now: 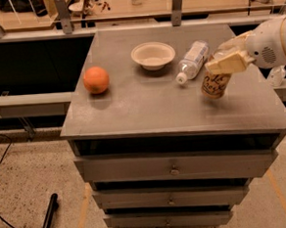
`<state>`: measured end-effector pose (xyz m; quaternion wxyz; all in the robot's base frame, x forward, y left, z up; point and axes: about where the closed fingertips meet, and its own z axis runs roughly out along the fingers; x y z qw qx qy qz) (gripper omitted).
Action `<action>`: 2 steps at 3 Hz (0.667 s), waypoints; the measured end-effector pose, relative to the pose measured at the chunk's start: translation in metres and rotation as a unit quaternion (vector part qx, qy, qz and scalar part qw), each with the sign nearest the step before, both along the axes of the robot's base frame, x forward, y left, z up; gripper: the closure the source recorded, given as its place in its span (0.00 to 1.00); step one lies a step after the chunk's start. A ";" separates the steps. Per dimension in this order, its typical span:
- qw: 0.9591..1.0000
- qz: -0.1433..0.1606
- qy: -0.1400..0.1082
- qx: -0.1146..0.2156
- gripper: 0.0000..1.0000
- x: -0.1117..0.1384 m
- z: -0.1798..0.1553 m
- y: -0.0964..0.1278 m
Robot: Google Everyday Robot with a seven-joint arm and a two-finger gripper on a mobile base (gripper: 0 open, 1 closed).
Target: Place orange can into paper bowl
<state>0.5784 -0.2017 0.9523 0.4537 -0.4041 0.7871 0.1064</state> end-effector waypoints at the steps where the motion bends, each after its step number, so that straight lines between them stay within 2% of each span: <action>1: 0.999 0.001 -0.045 0.016 1.00 0.041 0.043 -0.006; 2: 0.997 0.002 -0.071 0.023 1.00 0.092 0.076 0.000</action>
Offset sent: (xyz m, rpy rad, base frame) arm 0.1598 0.0138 0.1289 0.0640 -0.2237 0.0105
